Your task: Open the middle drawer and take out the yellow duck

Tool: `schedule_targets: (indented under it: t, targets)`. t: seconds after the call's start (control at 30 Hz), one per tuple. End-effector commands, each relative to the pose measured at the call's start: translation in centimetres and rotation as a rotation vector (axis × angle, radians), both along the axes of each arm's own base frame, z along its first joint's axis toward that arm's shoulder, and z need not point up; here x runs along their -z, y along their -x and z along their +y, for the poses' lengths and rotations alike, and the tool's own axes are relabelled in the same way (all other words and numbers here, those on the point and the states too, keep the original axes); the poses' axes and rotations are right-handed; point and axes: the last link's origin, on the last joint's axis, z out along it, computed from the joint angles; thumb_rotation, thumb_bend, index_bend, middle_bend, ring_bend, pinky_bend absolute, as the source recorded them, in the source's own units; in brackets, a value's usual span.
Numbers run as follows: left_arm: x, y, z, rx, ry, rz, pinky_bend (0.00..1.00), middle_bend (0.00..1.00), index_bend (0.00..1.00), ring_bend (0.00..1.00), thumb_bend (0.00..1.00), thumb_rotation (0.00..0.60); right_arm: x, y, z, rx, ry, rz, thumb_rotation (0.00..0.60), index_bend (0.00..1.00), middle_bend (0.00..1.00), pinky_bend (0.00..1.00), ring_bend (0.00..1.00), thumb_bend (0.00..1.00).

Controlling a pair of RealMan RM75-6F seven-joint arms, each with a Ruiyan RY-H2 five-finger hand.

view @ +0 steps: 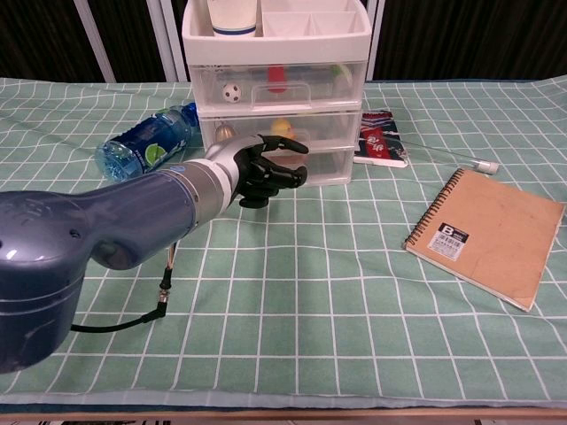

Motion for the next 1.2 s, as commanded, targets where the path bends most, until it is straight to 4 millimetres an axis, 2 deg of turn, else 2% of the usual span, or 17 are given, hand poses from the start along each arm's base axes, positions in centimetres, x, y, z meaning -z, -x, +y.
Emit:
schedule_targets:
  t: [0.03, 0.5, 0.73, 0.93, 1.2]
  targets:
    - [-0.1, 0.3, -0.3, 0.002, 0.005, 0.001, 1.0, 1.0, 0.22, 1.0, 0.53, 0.6, 0.0, 0.0, 0.0, 0.0, 0.0, 0.0, 0.6, 0.0, 0.0, 0.23, 0.0, 0.05]
    - [-1.3, 1.3, -2.4, 0.061, 0.005, 0.027, 1.0, 1.0, 0.25, 1.0, 0.54, 0.6, -0.1, 0.0, 0.1, 0.0, 0.003, -0.003, 0.6, 0.0, 0.0, 0.23, 0.0, 0.05]
    - [-2.9, 0.9, -3.0, 0.272, -0.147, 0.191, 1.0, 1.0, 0.25, 1.0, 0.54, 0.6, 0.0, 0.0, 0.1, -0.002, 0.002, -0.003, 0.6, 0.0, 0.0, 0.23, 0.0, 0.05]
    - [-4.3, -0.1, -2.5, 0.423, -0.275, 0.364, 1.0, 1.0, 0.25, 1.0, 0.54, 0.6, 0.0, -0.1, 0.1, -0.001, 0.003, -0.007, 0.6, 0.0, 0.0, 0.23, 0.0, 0.05]
    - [-5.1, -0.3, -1.4, 0.465, -0.352, 0.526, 1.0, 1.0, 0.24, 1.0, 0.54, 0.6, 0.0, 0.0, 0.1, 0.004, 0.003, -0.013, 0.6, 0.0, 0.0, 0.23, 0.0, 0.05]
